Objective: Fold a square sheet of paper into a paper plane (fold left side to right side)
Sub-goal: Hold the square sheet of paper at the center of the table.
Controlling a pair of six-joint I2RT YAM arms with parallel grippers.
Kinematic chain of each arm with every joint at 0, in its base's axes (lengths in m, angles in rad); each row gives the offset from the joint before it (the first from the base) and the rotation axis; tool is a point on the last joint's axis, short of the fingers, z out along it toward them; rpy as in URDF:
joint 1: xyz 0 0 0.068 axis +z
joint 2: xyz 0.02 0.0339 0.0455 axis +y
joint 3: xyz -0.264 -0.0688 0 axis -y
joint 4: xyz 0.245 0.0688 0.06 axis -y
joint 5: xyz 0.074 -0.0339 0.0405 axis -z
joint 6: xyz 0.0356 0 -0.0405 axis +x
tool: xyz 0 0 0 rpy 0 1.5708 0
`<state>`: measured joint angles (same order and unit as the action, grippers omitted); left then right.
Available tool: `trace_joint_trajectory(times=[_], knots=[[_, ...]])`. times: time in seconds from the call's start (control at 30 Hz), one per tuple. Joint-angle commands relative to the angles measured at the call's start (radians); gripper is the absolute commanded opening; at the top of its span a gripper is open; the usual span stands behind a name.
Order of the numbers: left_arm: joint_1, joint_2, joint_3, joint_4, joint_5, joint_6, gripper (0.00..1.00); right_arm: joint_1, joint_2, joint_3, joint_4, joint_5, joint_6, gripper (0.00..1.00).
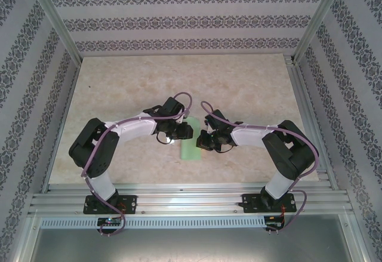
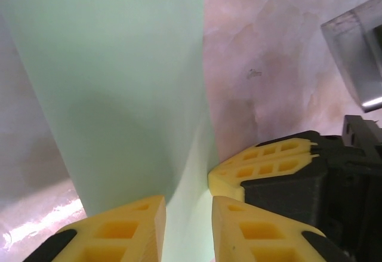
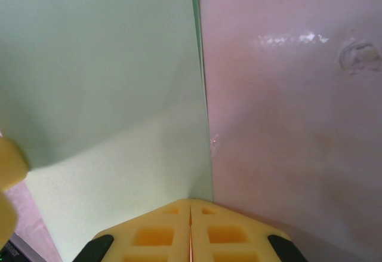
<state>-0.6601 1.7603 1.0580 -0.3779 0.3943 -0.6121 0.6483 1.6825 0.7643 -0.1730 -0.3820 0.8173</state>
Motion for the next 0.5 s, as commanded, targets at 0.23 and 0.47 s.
trace_joint_trajectory(times=[0.23,0.47], knots=[[0.014,0.061,-0.013,0.011,-0.048,0.049,0.23,0.024,0.060,-0.011,-0.102,0.065,-0.024,0.08],[0.022,0.071,-0.029,0.015,-0.057,0.064,0.23,0.023,0.063,-0.020,-0.112,0.069,-0.029,0.08]])
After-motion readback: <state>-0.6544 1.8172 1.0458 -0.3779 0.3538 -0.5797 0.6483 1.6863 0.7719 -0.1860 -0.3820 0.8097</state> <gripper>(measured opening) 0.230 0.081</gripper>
